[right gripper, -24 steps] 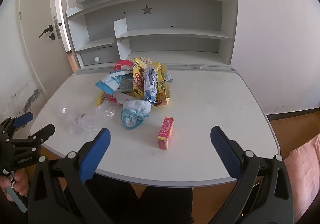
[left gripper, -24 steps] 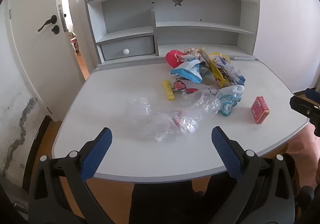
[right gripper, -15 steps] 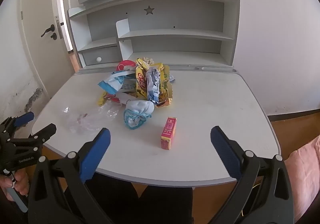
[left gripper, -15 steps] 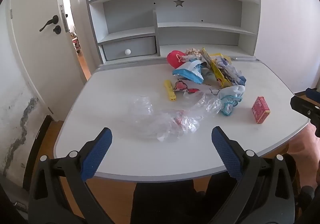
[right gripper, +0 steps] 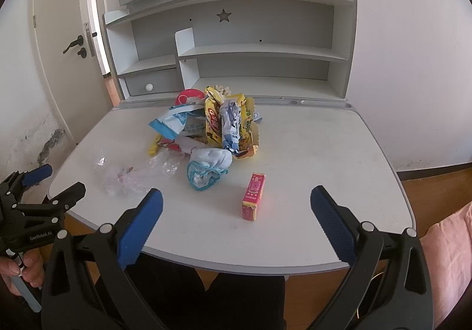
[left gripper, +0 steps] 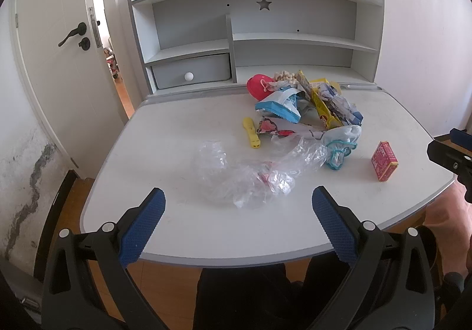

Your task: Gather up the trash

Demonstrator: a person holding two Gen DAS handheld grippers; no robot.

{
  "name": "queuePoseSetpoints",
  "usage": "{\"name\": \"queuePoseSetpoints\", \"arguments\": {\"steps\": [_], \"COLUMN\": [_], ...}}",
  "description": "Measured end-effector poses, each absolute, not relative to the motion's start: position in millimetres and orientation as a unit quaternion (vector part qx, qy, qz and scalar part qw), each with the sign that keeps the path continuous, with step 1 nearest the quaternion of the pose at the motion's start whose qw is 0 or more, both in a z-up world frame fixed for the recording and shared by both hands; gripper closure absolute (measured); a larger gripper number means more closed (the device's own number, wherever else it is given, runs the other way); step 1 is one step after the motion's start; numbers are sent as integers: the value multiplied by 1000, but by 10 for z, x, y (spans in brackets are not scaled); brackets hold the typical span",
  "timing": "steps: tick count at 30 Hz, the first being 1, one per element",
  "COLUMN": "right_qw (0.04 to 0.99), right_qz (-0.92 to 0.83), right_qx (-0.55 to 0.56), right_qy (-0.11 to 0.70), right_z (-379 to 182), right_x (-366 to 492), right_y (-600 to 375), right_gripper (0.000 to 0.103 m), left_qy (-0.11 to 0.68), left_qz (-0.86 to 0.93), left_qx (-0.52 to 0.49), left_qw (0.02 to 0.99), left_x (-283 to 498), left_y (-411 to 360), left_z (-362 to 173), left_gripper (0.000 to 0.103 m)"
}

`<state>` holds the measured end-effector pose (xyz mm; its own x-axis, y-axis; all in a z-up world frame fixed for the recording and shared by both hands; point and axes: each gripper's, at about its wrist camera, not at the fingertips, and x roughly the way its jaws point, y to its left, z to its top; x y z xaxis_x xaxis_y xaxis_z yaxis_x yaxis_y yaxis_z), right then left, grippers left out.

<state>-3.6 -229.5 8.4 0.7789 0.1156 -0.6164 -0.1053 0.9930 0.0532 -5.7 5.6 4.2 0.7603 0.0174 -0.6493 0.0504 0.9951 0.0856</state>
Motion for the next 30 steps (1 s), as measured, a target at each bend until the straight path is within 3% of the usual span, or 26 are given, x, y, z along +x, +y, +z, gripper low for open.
{"name": "queuePoseSetpoints", "arguments": {"steps": [30], "right_qw": [942], "right_qz": [65], "right_qx": [8], "right_qy": [328], "right_z": [78], "right_x": [-47], "right_y": [-2259], "right_gripper": [6], "left_qy": [347], "left_qz": [-8], "left_qx": [48], "left_qw": [937], "left_x": [-46], "left_y": [61], "left_z": [17], "left_gripper": [6]}}
